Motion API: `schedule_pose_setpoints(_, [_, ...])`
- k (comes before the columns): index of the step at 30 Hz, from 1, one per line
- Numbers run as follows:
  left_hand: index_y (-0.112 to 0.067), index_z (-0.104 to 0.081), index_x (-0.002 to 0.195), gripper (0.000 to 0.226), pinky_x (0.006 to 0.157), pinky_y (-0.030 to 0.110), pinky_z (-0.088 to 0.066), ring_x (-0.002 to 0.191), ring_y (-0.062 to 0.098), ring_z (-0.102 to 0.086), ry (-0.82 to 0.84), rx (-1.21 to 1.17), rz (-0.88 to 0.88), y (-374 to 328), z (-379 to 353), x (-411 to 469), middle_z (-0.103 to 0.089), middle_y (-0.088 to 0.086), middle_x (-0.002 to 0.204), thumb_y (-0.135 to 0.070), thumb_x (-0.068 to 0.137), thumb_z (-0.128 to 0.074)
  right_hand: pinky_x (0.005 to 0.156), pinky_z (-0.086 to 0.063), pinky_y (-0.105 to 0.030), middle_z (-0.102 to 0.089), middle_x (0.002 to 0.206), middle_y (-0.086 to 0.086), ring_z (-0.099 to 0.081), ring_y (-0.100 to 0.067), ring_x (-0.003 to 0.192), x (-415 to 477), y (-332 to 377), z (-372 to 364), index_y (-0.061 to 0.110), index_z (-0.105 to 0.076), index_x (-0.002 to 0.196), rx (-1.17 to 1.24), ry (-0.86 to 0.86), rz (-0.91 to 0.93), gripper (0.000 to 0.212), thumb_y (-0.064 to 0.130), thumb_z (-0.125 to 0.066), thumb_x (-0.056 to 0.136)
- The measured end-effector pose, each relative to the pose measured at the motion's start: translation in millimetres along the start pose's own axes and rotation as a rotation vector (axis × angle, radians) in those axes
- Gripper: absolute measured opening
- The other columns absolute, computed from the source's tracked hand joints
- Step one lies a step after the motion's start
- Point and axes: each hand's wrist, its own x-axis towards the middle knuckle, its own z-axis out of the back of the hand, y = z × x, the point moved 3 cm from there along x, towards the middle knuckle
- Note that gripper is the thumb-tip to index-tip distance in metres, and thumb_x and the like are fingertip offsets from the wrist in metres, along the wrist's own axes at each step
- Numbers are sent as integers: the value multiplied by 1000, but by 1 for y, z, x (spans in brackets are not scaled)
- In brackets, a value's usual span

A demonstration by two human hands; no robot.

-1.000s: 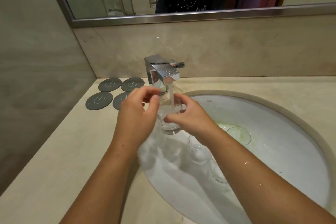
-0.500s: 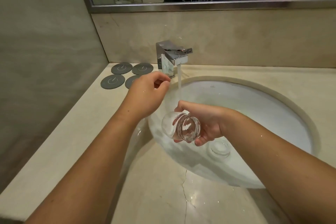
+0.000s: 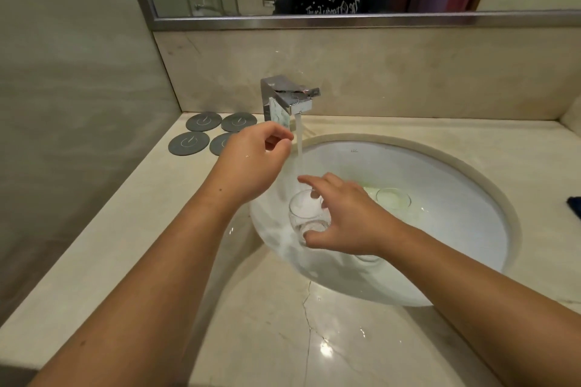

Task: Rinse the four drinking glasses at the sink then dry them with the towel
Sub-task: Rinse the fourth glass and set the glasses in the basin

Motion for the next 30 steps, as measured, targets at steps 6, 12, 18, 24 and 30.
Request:
schedule_pose_setpoints(6, [-25, -76, 111, 19, 69, -4, -38, 85, -14, -59, 22, -1, 25, 1, -7, -7, -68, -20, 92, -25, 101, -60, 115, -23, -34, -53, 132, 16, -38, -13, 128, -13, -25, -1, 39, -35, 159, -158, 52, -2, 92, 53, -75, 77])
schedule_pose_setpoints(12, [-25, -76, 112, 20, 67, -3, -37, 87, -10, -61, 52, -6, 40, 0, -16, -8, -71, -17, 96, -27, 101, -60, 103, -24, -30, -55, 135, 17, -39, -12, 126, -18, -33, -3, 36, -48, 149, -232, 83, -18, 78, 58, -73, 79])
schedule_pose_setpoints(18, [-26, -75, 111, 19, 68, 0, -38, 87, -11, -61, 72, -6, 42, -1, -20, -10, -69, -19, 93, -27, 101, -60, 102, -29, -32, -58, 132, 12, -43, -18, 123, -18, -34, -8, 32, -52, 145, -320, 94, 5, 78, 67, -69, 78])
schedule_pose_setpoints(24, [-25, -76, 112, 20, 73, 3, -40, 88, -9, -62, 90, -29, 44, -2, -26, -12, -69, -20, 94, -26, 101, -60, 106, -33, -35, -53, 130, 7, -43, -20, 122, -10, -33, -9, 29, -53, 146, -384, 126, 9, 82, 72, -69, 78])
schedule_pose_setpoints(30, [-27, -75, 113, 20, 69, 1, -38, 88, -10, -61, 109, -18, 46, -5, -29, -11, -69, -18, 97, -28, 101, -59, 104, -32, -33, -43, 131, 4, -39, -20, 124, -4, -40, -8, 30, -49, 151, -376, 189, -47, 85, 70, -72, 80])
